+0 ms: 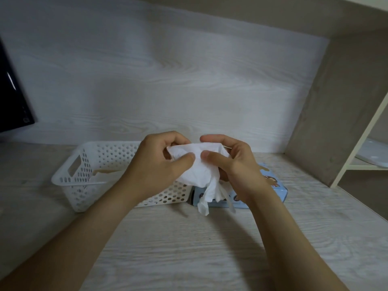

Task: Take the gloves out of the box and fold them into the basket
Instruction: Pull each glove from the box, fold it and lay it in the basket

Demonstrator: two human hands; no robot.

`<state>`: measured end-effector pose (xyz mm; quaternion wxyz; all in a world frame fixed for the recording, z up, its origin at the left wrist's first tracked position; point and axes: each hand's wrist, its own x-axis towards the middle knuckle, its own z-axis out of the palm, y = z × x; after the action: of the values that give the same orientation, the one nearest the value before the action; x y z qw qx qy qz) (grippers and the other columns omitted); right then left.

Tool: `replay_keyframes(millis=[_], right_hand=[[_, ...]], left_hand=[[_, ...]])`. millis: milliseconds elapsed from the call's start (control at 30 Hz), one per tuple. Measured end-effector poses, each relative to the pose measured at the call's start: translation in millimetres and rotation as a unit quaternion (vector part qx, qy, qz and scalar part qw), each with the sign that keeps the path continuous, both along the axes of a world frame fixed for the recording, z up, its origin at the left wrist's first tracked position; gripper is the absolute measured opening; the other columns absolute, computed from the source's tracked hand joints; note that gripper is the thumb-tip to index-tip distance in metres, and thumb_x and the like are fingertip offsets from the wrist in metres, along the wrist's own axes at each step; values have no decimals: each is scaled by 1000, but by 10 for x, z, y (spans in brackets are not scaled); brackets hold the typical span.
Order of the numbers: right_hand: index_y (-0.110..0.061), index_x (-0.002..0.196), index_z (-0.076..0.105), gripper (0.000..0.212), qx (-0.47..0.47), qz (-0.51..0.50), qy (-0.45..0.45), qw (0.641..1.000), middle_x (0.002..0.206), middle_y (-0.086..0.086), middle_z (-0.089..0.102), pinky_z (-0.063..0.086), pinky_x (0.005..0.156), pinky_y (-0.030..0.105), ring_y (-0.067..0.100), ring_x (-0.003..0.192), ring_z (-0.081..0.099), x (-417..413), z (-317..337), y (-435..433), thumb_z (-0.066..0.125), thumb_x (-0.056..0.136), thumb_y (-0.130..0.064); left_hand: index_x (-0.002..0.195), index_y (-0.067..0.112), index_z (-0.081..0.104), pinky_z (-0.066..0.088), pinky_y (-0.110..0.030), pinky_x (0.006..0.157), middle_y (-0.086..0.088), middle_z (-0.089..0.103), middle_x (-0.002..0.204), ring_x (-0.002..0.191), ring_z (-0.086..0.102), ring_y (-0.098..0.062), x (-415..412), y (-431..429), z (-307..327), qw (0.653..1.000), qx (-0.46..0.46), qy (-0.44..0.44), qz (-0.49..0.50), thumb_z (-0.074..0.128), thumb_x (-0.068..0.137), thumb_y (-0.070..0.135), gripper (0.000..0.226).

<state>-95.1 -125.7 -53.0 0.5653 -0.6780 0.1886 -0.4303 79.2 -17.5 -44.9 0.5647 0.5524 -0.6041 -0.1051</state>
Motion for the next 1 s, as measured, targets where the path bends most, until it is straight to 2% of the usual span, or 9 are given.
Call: replay_keyframes(millis=[133,233,300,433,567,667,767,900,1000], right_hand=[[-4,100,77,7,-14,-20,23,999,91,14,77,56,70,39,27,82,74,34,-28,-14,73,96,-9],[-2,105,74,15,-5,-8,23,1000,94,15,76,56,72,39,27,85,72,43,-20,-11,76,95,-14],[-2,110,75,18,-2,19,45,999,98,18,76,57,73,37,28,87,72,27,-24,-21,76,93,-8],[10,98,73,26,-8,52,120,991,84,19,69,50,63,29,25,73,65,11,-63,-52,71,81,-10],[22,97,61,37,2,66,114,991,87,23,61,42,75,44,33,82,58,46,-69,-48,64,79,-11],[20,96,58,33,27,71,93,993,84,22,59,41,70,43,33,78,55,62,-62,-54,57,77,-7],[9,80,59,17,37,53,105,992,71,12,56,40,58,27,22,60,53,52,-34,-11,55,72,-5],[14,90,58,32,18,-32,125,992,77,14,57,39,64,34,27,71,53,66,-36,-42,68,82,-16],[5,88,70,18,14,-58,119,991,77,12,66,46,60,31,26,70,62,101,-9,-42,67,96,-11]], left_hand=[[84,16,76,53,-26,63,1,75,82,75,69,-13,102,-16,27,996,9,87,-17,71,90,1,17],[83,19,73,48,-22,64,2,70,82,74,63,-8,143,-31,24,992,3,126,5,68,95,7,18],[85,20,72,45,-22,67,-7,68,88,75,60,-8,154,-36,23,991,-4,131,16,66,97,11,16],[90,22,71,42,-25,66,-16,67,90,72,54,-13,173,-59,2,989,-27,135,53,65,99,16,13],[94,25,69,40,-14,57,-6,68,89,68,52,-10,189,-82,0,988,-50,126,74,66,100,16,12],[98,25,70,44,-13,63,-4,70,95,78,60,-9,203,-95,-9,989,-63,109,75,65,102,17,10],[100,26,71,49,-17,70,5,71,98,90,65,-9,226,-105,-21,988,-68,99,93,65,102,19,10],[99,28,72,45,-17,76,10,71,100,95,64,-2,313,-127,-16,984,-51,112,131,66,101,21,9],[98,28,72,46,-25,79,5,72,101,93,65,-8,436,-145,1,975,-9,185,122,66,101,22,9]])
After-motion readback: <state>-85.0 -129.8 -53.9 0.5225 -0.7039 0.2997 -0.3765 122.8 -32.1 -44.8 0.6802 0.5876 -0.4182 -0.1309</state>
